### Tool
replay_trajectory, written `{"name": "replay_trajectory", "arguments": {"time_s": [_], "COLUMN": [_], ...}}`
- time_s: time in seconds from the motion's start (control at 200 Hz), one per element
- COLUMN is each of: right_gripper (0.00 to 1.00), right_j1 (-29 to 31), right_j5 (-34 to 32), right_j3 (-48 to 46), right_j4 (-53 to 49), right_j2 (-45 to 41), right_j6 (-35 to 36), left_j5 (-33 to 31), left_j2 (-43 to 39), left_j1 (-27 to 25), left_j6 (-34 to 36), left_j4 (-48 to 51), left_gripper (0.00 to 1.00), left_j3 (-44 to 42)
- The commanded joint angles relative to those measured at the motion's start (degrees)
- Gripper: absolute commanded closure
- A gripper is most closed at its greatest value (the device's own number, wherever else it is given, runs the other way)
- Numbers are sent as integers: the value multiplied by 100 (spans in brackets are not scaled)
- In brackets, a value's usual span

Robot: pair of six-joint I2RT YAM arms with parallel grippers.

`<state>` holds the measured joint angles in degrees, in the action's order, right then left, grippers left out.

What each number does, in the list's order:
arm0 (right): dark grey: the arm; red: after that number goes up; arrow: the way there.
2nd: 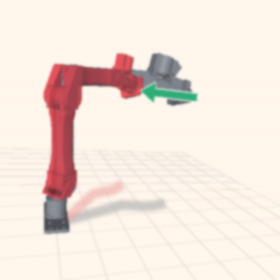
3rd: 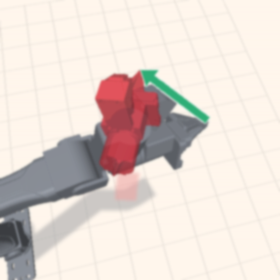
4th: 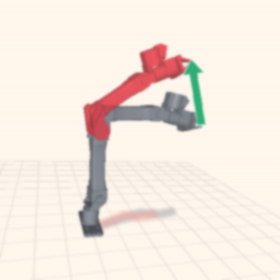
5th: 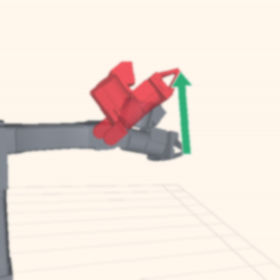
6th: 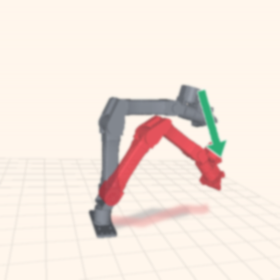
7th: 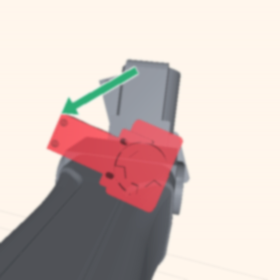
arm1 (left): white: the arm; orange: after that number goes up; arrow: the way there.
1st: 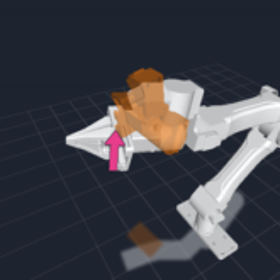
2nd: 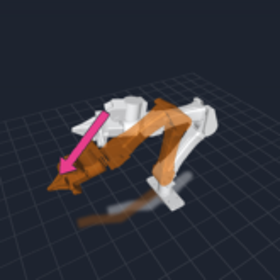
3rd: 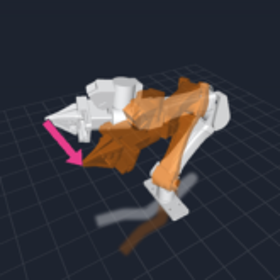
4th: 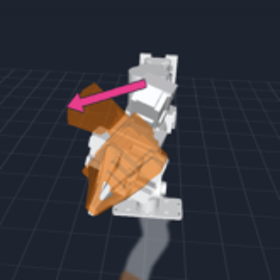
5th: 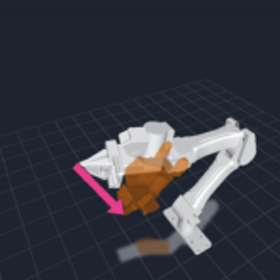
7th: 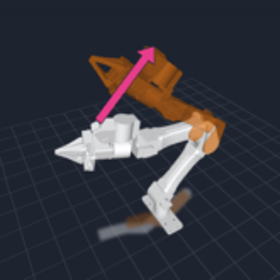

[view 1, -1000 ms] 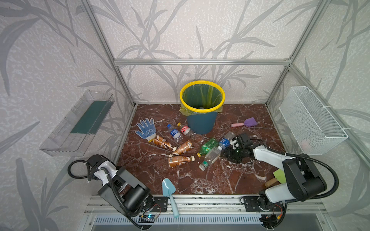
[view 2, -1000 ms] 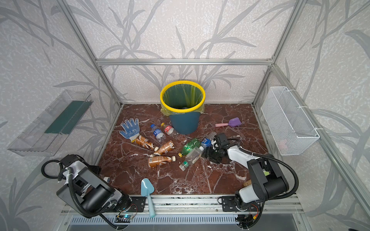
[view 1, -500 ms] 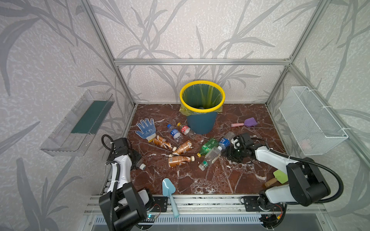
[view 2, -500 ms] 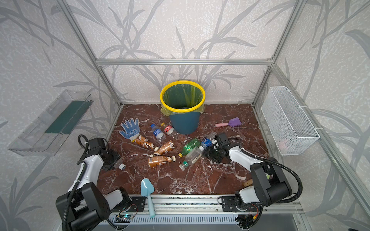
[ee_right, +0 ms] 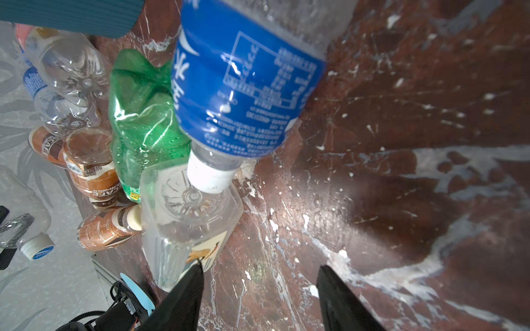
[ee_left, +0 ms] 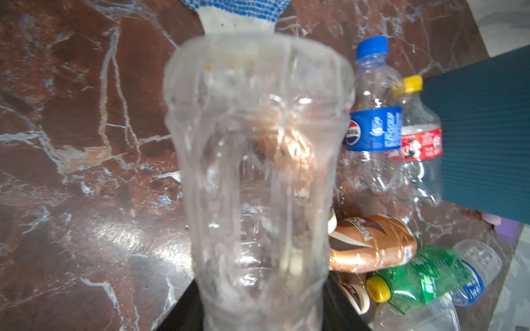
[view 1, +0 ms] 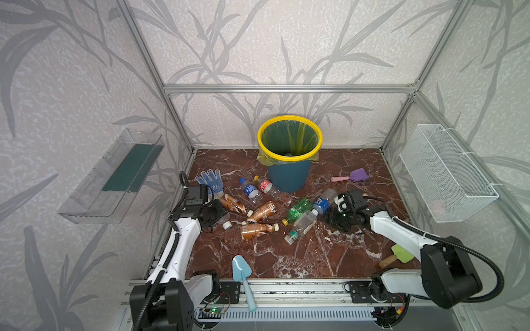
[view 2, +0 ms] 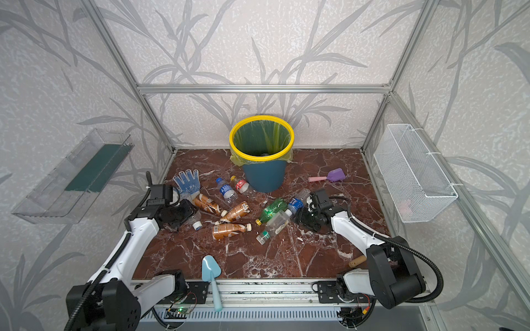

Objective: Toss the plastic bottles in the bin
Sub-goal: 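Carry the clear bottle over the bin and open the left gripper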

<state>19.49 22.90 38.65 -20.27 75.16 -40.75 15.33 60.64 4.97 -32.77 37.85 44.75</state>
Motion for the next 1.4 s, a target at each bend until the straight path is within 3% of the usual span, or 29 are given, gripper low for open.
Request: {"name": "replay_trajectory", "arguments": {"time_s": [0.0, 0.245, 0.34, 0.425, 0.535, 0.63, 0.75, 0.765, 0.775, 0.79, 0.96, 1.135, 1.185, 1.395], "right_gripper": [36, 36, 36, 36, 36, 36, 35, 35, 35, 35, 35, 35, 35, 35], "right_j1": [38, 38, 39, 38, 38, 20, 11, 11, 11, 11, -39, -57, -50, -42], "right_j5": [-165, -302, -359, -412, -496, -566, -692, -731, -751, -776, -1015, -1006, -997, -892], "right_j3": [69, -89, -134, -136, -102, -75, -67, -80, -89, -95, -118, -112, -106, -73], "right_j4": [-350, -590, -694, -815, -1008, -1218, -1480, -1502, -1511, -1530, -1773, -1682, -1641, -1488], "right_j2": [-316, -704, -871, -1033, -1261, -1506, -1909, -1969, -2005, -2064, -2475, -2233, -2169, -1851], "right_j6": [-64, -130, -157, -161, -161, -187, -244, -255, -261, -273, -307, -250, -270, -443], "left_j5": [89, -111, -247, -367, -566, -689, -909, -859, -738, -619, -966, -767, -743, -1173], "left_j2": [-373, -321, 49, 730, 2261, 4120, 6624, 6811, 6803, 6693, 4969, 4306, 3984, 1632], "left_j1": [-344, -1197, -1600, -2002, -2583, -2738, -2661, -2640, -2622, -2592, -2828, -2862, -2878, -2881], "left_j6": [45, -145, -156, -145, 100, 136, -274, -370, -438, -526, -165, 191, 252, 61], "left_j4": [36, -297, -584, -933, -814, 103, 1572, 1561, 1452, 1265, -173, 586, 624, -949], "left_gripper": [58, 59, 59, 59, 58, 49, 30, 17, 5, 1, 1, 4, 5, 7], "left_j3": [339, 1230, 1919, 3036, 5601, 8809, 13178, 13529, 13451, 13229, 10416, 10132, 9664, 5620]}}
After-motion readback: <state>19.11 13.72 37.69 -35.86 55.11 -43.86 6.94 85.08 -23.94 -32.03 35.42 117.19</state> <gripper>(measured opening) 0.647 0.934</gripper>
